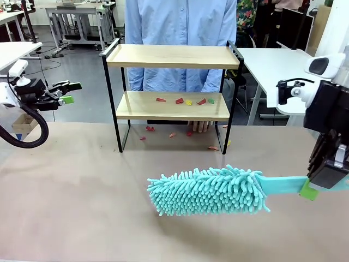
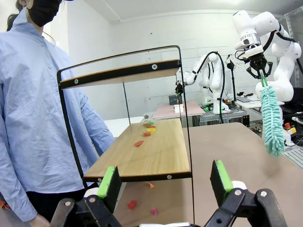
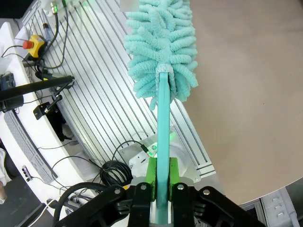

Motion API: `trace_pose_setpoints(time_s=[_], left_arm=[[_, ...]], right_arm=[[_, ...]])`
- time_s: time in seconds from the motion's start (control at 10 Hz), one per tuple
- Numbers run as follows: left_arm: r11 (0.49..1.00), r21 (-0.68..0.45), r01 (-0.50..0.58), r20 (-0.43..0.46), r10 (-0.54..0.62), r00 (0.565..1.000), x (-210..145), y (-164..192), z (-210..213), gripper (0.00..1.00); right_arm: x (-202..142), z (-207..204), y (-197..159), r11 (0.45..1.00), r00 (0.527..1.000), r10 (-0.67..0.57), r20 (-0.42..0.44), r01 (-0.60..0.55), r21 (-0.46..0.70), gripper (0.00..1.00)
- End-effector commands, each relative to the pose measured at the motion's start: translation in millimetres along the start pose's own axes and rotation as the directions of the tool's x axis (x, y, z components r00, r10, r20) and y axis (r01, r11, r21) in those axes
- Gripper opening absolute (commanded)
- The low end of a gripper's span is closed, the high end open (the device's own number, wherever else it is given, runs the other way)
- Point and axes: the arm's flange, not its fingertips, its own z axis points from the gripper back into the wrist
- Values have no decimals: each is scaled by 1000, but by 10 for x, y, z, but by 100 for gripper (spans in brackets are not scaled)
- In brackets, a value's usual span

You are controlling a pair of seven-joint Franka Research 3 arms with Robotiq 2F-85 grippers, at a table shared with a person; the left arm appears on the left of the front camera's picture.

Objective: Clean the shelf.
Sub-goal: Clean the specific section of the Shelf indicated by the human with the Duster.

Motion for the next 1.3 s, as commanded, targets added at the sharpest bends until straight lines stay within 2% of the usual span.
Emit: trace_pose_setpoints(time_s=[0.0, 0.2, 0.3, 0.5, 0.7, 0.8, 0.9, 1.0, 1.1, 1.2], left_arm=[[1000, -4, 4, -3, -4, 1000, 35, -14, 1, 100], [1000, -4, 4, -3, -4, 1000, 35, -14, 1, 100], [1000, -4, 4, -3, -4, 1000, 35, -14, 1, 100], [1000, -4, 4, -3, -4, 1000, 35, -14, 1, 100], [1000, -4, 4, -3, -4, 1000, 35, -14, 1, 100], [1000, -4, 4, -3, -4, 1000, 35, -14, 1, 100], [1000, -4, 4, -3, -4, 1000, 35, -14, 1, 100], [1000, -4, 4, -3, -4, 1000, 35, -14, 1, 100], [1000, -4, 4, -3, -4, 1000, 35, -14, 1, 100], [1000, -4, 4, -3, -4, 1000, 35, -14, 1, 100]], right_arm=[[0, 0, 0, 1000, 1000, 0, 0, 0, 0, 13], [459, -65, 179, 989, 987, -145, 61, 145, 3, 13], [698, -111, 268, 969, 964, -248, 97, 247, 28, 13], [1181, -298, 478, 924, 906, -378, 190, 382, 17, 13], [1625, -535, 639, 886, 853, -458, 252, 459, 56, 13], [1792, -634, 716, 838, 794, -542, 274, 535, 107, 13], [1896, -728, 770, 811, 759, -580, 296, 574, 116, 13], [1847, -722, 778, 831, 799, -555, 230, 526, 179, 13], [1745, -692, 726, 849, 810, -524, 263, 520, 92, 13], [1745, -692, 726, 849, 810, -524, 263, 520, 92, 13]])
